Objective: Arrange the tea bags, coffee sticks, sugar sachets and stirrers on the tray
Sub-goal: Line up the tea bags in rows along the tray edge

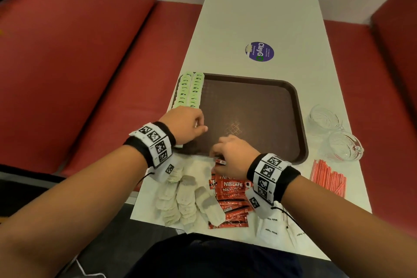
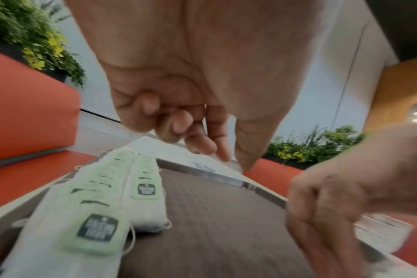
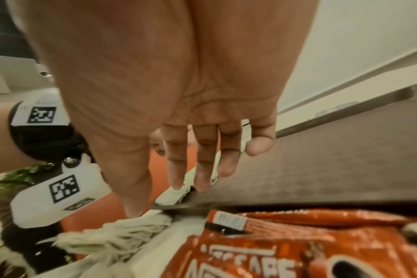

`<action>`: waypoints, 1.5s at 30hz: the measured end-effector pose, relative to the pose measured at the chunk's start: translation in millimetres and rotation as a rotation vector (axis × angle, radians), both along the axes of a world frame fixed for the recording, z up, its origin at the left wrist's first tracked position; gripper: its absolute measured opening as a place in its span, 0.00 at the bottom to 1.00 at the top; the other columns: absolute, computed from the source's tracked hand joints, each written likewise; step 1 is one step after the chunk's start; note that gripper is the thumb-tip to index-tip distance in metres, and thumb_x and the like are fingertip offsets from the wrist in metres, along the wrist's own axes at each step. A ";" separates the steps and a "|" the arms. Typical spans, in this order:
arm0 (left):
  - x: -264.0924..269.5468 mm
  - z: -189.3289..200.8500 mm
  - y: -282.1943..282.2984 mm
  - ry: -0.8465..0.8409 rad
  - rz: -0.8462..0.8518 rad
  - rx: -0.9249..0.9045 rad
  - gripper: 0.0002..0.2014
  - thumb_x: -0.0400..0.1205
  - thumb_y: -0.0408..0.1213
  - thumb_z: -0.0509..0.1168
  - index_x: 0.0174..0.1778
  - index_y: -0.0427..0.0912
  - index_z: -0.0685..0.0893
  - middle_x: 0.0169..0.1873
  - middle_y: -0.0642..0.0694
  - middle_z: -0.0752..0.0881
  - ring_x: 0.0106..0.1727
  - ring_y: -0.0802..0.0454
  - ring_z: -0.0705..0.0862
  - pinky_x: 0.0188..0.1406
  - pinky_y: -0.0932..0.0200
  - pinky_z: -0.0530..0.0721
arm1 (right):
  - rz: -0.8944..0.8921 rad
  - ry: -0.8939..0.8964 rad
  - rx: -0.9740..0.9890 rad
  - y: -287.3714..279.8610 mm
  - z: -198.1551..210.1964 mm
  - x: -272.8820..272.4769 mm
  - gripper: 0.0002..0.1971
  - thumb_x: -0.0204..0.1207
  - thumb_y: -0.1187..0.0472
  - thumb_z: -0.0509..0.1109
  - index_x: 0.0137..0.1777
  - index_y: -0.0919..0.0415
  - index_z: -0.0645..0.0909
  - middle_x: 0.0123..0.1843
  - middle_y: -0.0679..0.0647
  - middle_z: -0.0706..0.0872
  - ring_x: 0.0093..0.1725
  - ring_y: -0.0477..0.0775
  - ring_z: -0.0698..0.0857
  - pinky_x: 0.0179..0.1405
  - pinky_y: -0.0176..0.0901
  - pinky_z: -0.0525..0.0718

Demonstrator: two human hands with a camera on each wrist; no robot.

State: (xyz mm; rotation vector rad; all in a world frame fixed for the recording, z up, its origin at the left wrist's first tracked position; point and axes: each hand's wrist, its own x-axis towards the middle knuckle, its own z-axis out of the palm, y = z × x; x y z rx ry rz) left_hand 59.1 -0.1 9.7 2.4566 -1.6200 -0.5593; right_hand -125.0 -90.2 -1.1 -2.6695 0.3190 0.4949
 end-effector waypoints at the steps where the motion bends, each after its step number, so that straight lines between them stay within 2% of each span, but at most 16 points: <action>1: -6.8 4.1 11.4 0.031 -0.057 0.002 0.07 0.81 0.53 0.68 0.42 0.55 0.82 0.36 0.57 0.81 0.40 0.56 0.80 0.38 0.56 0.76 | 0.038 -0.006 0.006 5.4 1.5 -1.2 0.19 0.74 0.43 0.75 0.61 0.49 0.84 0.56 0.48 0.82 0.59 0.53 0.77 0.59 0.52 0.80; 3: -19.0 7.7 35.7 0.071 -0.170 0.036 0.05 0.80 0.51 0.70 0.43 0.56 0.84 0.39 0.57 0.81 0.42 0.57 0.80 0.42 0.56 0.80 | 0.115 -0.005 0.036 17.0 3.7 -4.5 0.14 0.72 0.45 0.77 0.54 0.48 0.86 0.53 0.46 0.83 0.54 0.50 0.75 0.57 0.50 0.80; 6: -32.8 -0.8 71.2 0.079 -0.315 0.111 0.06 0.79 0.52 0.71 0.48 0.57 0.87 0.45 0.59 0.82 0.49 0.58 0.79 0.50 0.56 0.80 | 0.228 0.027 0.079 34.5 2.4 -13.7 0.07 0.72 0.49 0.78 0.47 0.48 0.89 0.50 0.44 0.86 0.52 0.48 0.75 0.56 0.51 0.81; 11: -49.3 -22.5 109.4 -0.022 -0.451 0.245 0.19 0.75 0.64 0.68 0.57 0.60 0.85 0.55 0.62 0.83 0.56 0.57 0.73 0.57 0.54 0.72 | 0.390 0.139 0.039 54.2 -9.6 -32.4 0.16 0.71 0.45 0.79 0.58 0.46 0.89 0.58 0.43 0.86 0.57 0.49 0.73 0.57 0.53 0.78; 15: -53.2 -33.2 118.1 -0.106 -0.452 0.245 0.21 0.75 0.65 0.68 0.60 0.61 0.83 0.57 0.62 0.82 0.57 0.55 0.71 0.54 0.55 0.68 | 0.457 0.109 -0.071 60.2 -15.7 -40.8 0.24 0.73 0.45 0.78 0.69 0.47 0.84 0.64 0.45 0.81 0.61 0.53 0.72 0.59 0.53 0.75; 20: -49.8 -38.2 115.8 -0.139 -0.406 0.210 0.20 0.77 0.63 0.67 0.61 0.61 0.82 0.60 0.63 0.83 0.59 0.55 0.72 0.53 0.55 0.66 | 0.467 0.067 -0.183 62.1 -18.5 -37.9 0.20 0.75 0.47 0.76 0.67 0.45 0.84 0.62 0.45 0.82 0.60 0.54 0.73 0.53 0.51 0.68; 23: -48.5 -39.0 113.0 -0.133 -0.379 0.190 0.20 0.77 0.62 0.67 0.62 0.61 0.82 0.60 0.63 0.84 0.58 0.56 0.73 0.53 0.55 0.67 | 0.450 0.055 -0.210 61.3 -17.5 -36.7 0.13 0.77 0.47 0.73 0.60 0.45 0.86 0.59 0.44 0.85 0.59 0.54 0.74 0.53 0.52 0.66; 27: -48.5 -37.8 110.0 -0.105 -0.365 0.157 0.18 0.77 0.61 0.67 0.61 0.60 0.83 0.55 0.64 0.86 0.56 0.57 0.74 0.52 0.55 0.69 | 0.378 0.016 -0.189 59.4 -18.9 -36.4 0.10 0.79 0.47 0.66 0.52 0.48 0.87 0.50 0.46 0.87 0.54 0.53 0.75 0.59 0.55 0.72; 29: -48.6 -35.4 108.2 -0.088 -0.350 0.157 0.16 0.79 0.59 0.66 0.60 0.60 0.84 0.50 0.63 0.87 0.55 0.57 0.75 0.55 0.54 0.71 | 0.319 -0.017 -0.165 57.5 -17.7 -34.3 0.11 0.80 0.47 0.64 0.49 0.51 0.84 0.46 0.47 0.86 0.53 0.53 0.76 0.60 0.55 0.73; 31: -48.4 -32.2 106.1 -0.084 -0.344 0.156 0.14 0.81 0.56 0.64 0.59 0.59 0.86 0.47 0.61 0.88 0.54 0.56 0.78 0.58 0.53 0.73 | 0.258 -0.035 -0.123 55.0 -14.0 -30.3 0.10 0.83 0.48 0.63 0.49 0.52 0.81 0.48 0.49 0.85 0.55 0.54 0.77 0.60 0.53 0.71; 34: -47.9 -26.0 102.3 -0.060 -0.325 0.103 0.13 0.83 0.51 0.64 0.61 0.59 0.87 0.44 0.57 0.89 0.52 0.53 0.81 0.53 0.55 0.74 | 0.184 -0.069 -0.042 50.0 -6.6 -24.5 0.10 0.85 0.48 0.62 0.46 0.51 0.75 0.48 0.49 0.82 0.55 0.55 0.78 0.59 0.51 0.71; 37: -47.3 -19.3 97.2 -0.002 -0.276 0.066 0.14 0.83 0.49 0.65 0.63 0.59 0.87 0.45 0.53 0.87 0.51 0.53 0.81 0.52 0.57 0.76 | 0.135 -0.080 0.028 44.7 -4.5 -19.9 0.09 0.85 0.51 0.64 0.45 0.54 0.73 0.49 0.52 0.81 0.55 0.55 0.78 0.53 0.47 0.71; 40: -44.9 -16.1 92.2 0.017 -0.258 0.040 0.12 0.82 0.50 0.66 0.61 0.59 0.87 0.46 0.51 0.87 0.52 0.53 0.81 0.53 0.56 0.77 | 0.079 -0.132 0.090 38.8 -6.1 -17.2 0.09 0.83 0.55 0.65 0.48 0.60 0.80 0.50 0.56 0.85 0.52 0.58 0.82 0.50 0.48 0.77; 42: -42.3 -11.9 88.7 0.016 -0.260 0.009 0.11 0.83 0.49 0.65 0.59 0.57 0.88 0.46 0.54 0.87 0.52 0.54 0.81 0.51 0.58 0.73 | 0.028 -0.176 0.113 35.5 -6.8 -16.5 0.08 0.82 0.56 0.64 0.48 0.60 0.79 0.46 0.57 0.86 0.47 0.60 0.83 0.45 0.49 0.79; 45: -37.4 -1.7 81.5 0.021 -0.246 -0.049 0.10 0.85 0.49 0.65 0.59 0.55 0.87 0.41 0.60 0.80 0.47 0.58 0.75 0.47 0.62 0.65 | -0.046 -0.219 0.137 29.6 -7.3 -15.1 0.10 0.84 0.55 0.63 0.42 0.54 0.69 0.33 0.51 0.77 0.33 0.56 0.76 0.35 0.45 0.72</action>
